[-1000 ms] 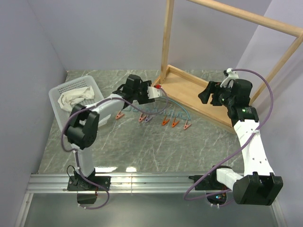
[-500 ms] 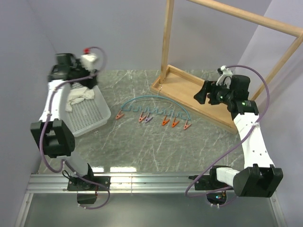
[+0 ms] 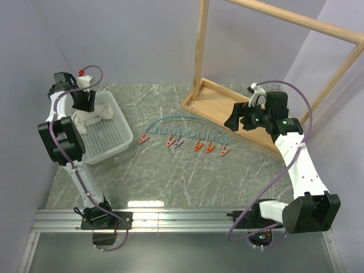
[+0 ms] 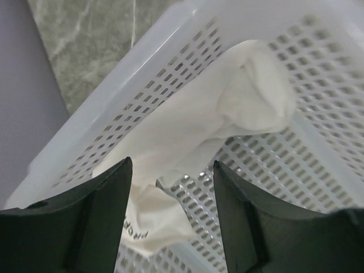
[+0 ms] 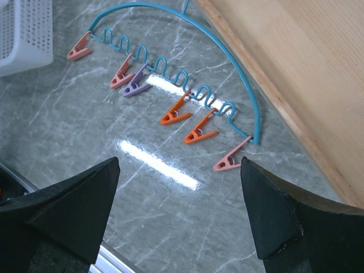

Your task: Clip the underwear to the hanger

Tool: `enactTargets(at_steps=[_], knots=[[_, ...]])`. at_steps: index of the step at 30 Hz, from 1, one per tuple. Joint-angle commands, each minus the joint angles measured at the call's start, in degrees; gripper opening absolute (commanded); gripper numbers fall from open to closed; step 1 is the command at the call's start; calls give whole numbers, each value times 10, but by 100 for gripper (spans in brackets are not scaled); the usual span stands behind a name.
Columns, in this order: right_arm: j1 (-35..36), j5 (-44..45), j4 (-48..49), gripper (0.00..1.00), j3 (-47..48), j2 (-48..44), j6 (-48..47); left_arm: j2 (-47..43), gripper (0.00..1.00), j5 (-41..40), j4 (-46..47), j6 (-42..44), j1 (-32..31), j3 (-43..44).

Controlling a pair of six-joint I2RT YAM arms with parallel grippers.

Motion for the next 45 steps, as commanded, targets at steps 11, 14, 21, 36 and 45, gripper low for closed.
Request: enactTargets(at_steps=[11,14,21,36,45], knots=[[3,3,-5,94,6,-8,-24,87,44,-77,78,66,-22,6],[2,0,-4,94,4,-10,-25,76,17,-68,66,73,-26,-5],[3,-32,-13,90,0,-26,-31,-52,0,42,-23,67,-32,-27],[4,-91,-92,85,16,-41,-89,-332,0,265,-239,40,-105,-75],[4,-115,-148,82,16,-50,-136,-492,0,308,-255,62,-291,-223]])
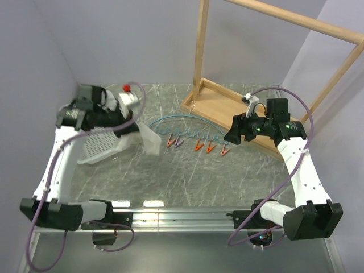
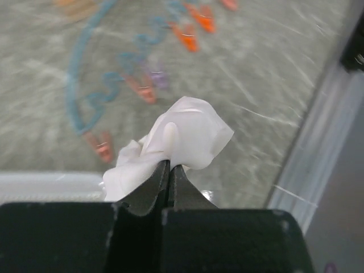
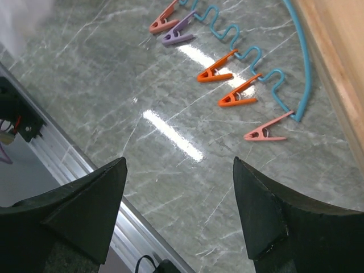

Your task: Clip the underwear to the hanger

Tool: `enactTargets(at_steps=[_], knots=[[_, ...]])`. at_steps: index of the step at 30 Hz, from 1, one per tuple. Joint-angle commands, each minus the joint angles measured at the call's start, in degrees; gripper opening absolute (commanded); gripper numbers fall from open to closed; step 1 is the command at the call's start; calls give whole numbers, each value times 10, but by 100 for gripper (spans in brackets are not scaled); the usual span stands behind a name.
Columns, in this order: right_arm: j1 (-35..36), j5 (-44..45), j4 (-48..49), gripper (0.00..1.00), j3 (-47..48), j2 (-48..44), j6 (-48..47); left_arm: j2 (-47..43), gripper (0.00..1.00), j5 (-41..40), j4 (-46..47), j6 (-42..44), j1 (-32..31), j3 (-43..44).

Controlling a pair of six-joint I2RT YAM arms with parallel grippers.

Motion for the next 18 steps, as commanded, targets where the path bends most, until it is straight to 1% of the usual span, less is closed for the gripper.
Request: enactTargets(at_steps=[1,3,4,6,7,9,10,11,13,15,16,18], knots=[[2,-26,-35,82,19,-16,-33,-57,0,15,-7,20,-93,-93],[3,-31,-47,80,17,-20,-43,-73,0,7,1,30,-138,-136],[4,-32,-52,79,16,-21,-48,-78,0,-9,10,34,-189,-174],[6,-29,-58,78,9,-25,-56,-90,0,-25,48,37,-244,-206],[8,-24,-60,78,7,-26,-58,-92,0,-52,66,38,-306,-235],[8,-19,-67,77,3,-23,-65,-85,0,-89,101,49,-368,-258],[9,-18,-70,77,3,-22,-67,-71,0,-103,111,67,-420,-274],[9,-12,-74,76,5,-18,-69,-61,0,-138,121,78,-442,-279],[9,-7,-81,75,9,-15,-74,-27,0,-165,157,103,-482,-277],[9,2,-88,75,16,-11,-80,10,0,-182,174,118,-491,-254],[9,4,-89,75,18,-10,-82,23,0,-184,180,127,-491,-216],[9,10,-97,75,21,-8,-88,58,0,-182,177,133,-491,-171]])
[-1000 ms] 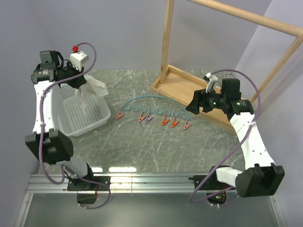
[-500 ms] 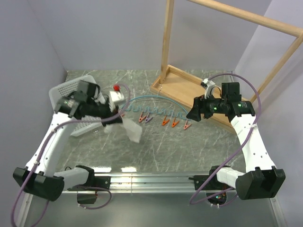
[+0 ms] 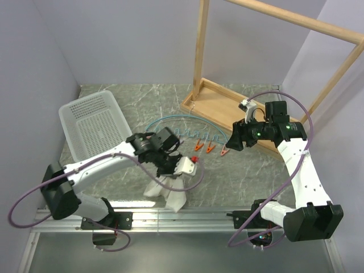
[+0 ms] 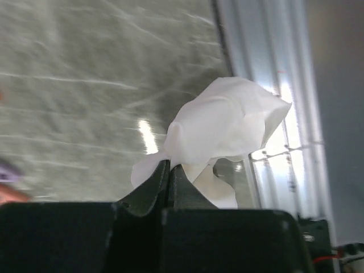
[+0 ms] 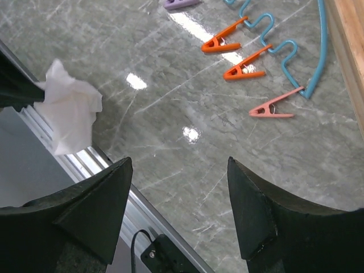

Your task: Clip the underwear to the hanger

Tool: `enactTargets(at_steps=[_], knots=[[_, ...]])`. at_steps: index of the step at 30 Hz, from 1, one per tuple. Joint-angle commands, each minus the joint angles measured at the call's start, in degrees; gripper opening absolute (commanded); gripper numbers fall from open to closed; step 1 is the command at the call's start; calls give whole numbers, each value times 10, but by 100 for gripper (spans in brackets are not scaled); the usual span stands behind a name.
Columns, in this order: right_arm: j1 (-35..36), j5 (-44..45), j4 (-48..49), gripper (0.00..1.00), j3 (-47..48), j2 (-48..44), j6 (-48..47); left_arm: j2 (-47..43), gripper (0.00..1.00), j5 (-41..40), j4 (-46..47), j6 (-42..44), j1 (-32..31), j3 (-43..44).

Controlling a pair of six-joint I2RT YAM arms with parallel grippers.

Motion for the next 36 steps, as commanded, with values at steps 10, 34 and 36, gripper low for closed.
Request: enactTargets(at_steps=[10,34,36], knots=[[13,15,-24,73,10,23,-24,22,4,-52,76,119,-47,-58],[316,139,209,51,-9,164,97,33,61,261,48,-205,511,13],[345,151,228,50,-3,184,108,41,62,264,75,-248,544,19]])
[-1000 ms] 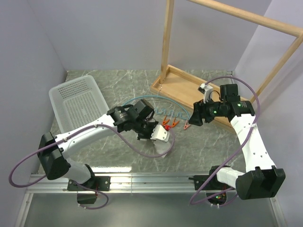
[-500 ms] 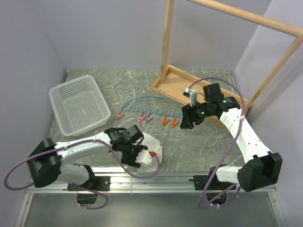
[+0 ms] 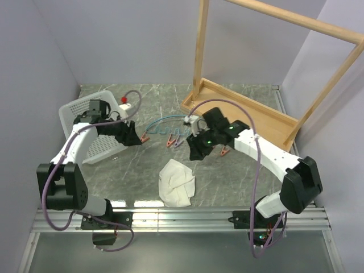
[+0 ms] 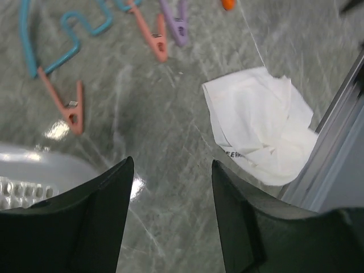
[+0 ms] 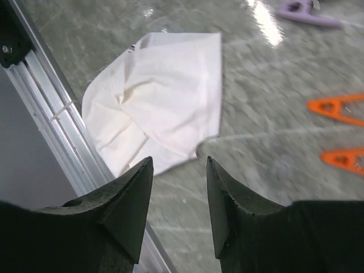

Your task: Clip the underwear to the hanger

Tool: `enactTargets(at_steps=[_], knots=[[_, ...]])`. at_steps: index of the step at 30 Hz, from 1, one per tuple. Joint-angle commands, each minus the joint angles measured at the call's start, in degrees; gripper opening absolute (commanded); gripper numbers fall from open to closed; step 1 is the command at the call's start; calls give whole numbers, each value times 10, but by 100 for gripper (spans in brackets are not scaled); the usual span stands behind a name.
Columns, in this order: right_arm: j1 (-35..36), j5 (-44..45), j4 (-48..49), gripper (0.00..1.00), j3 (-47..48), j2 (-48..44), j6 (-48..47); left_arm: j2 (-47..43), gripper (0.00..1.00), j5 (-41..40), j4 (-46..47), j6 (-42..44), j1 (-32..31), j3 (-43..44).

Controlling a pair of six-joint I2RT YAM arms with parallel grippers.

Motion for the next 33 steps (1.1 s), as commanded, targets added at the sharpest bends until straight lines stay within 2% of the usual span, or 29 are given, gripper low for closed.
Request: enactTargets(at_steps=[1,7,11,22,33], knots=[[66,45,73,50,15,37,30,4,63,84,4,-99,58,19],[173,67,86,50,64,124,35,-22,64,66,13,-109,87,16],[208,61,74,52,106,178,45,-29,64,64,9,-110,100,15],[254,50,30,49,181,294,47,-30,65,55,23,-105,114,4],[258,62,-27,47,244,370,48,-25,65,58,38,-111,115,7]])
